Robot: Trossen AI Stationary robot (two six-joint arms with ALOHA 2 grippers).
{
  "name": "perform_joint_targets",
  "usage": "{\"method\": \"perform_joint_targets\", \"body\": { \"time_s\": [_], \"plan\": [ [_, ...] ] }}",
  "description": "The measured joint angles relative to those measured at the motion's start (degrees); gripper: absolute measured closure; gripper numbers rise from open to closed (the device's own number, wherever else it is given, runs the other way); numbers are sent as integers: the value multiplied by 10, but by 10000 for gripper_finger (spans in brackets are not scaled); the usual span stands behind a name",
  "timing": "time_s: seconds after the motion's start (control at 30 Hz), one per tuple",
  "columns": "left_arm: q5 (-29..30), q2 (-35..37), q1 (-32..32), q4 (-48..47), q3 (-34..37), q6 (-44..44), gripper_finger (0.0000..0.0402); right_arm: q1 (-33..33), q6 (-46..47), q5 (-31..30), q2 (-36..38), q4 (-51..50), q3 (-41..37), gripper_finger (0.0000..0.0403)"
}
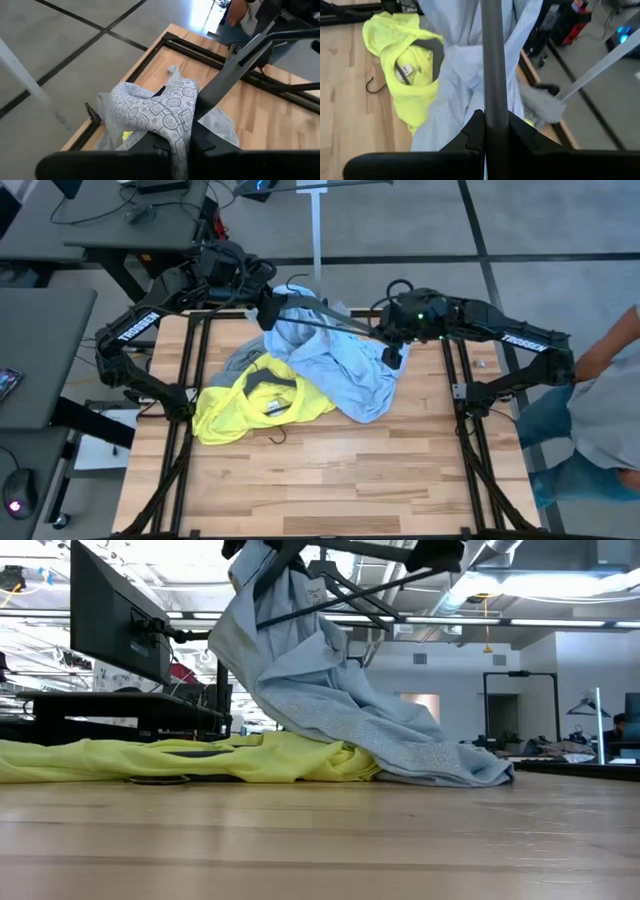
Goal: Hang clothes
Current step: Hang the blue shirt on the black hanger
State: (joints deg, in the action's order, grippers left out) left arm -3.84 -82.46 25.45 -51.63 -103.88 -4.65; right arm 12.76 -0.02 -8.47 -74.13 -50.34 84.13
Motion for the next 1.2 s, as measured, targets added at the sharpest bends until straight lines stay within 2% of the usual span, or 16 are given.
{"method": "perform_joint_targets", "body": {
  "time_s": [0.27,0.5,0.67,0.9,1.0,1.2],
  "plan": [
    [39,-1,17,13,-3,23,400,-8,99,0,-3,66,-60,373],
    [80,-2,50,27,-3,42,401,-8,137,-7,-10,65,-67,373],
    [4,-2,43,32,-3,56,401,1,137,-7,-34,96,-67,373],
    [1,-15,17,12,-2,103,398,1,137,-7,-65,172,-67,373],
    [0,-21,12,-26,-1,130,374,4,136,-5,-68,181,-67,373],
    [10,-20,5,-54,-2,210,288,5,132,-4,-68,205,-67,373]
  ]
}}
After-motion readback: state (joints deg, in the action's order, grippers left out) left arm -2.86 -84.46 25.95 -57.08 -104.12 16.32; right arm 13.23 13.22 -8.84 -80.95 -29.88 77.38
